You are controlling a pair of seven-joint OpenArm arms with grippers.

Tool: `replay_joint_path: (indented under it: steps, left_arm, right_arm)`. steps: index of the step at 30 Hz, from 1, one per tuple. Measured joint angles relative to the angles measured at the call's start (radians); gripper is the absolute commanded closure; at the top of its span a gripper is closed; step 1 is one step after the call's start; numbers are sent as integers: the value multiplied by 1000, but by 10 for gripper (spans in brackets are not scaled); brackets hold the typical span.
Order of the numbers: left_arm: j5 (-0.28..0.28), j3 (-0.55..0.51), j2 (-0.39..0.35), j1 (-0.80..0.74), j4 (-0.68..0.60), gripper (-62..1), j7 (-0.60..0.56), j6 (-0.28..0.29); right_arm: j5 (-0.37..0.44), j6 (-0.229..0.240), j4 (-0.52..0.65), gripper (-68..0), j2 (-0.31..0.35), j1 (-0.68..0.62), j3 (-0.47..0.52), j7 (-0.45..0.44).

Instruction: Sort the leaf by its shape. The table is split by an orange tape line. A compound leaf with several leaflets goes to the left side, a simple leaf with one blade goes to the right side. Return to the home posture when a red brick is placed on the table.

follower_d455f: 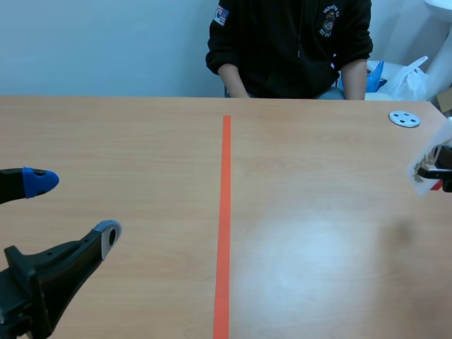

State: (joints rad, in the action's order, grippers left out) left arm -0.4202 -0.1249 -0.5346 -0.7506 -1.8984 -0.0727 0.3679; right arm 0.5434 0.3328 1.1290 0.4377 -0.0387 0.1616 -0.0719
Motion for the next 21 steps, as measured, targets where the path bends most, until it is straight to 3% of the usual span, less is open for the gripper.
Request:
replay_joint_path:
  steps: [6, 11, 16, 21]
  left_arm:
    - [0, 0, 0, 0, 0, -623, 0, 0]
    - [0, 0, 0, 0, 0, -623, 0, 0]
    - [0, 0, 0, 0, 0, -623, 0, 0]
    - [0, 0, 0, 0, 0, -623, 0, 0]
  right_arm:
    - [-4, -5, -221, -15, 0, 122, -2, -40]
    - [-31, -55, -353, -15, -3, 166, -29, -115]
    - [-74, -60, -375, -44, -11, 159, -31, -126]
    - [-76, -60, -367, -147, -11, 159, -31, -125]
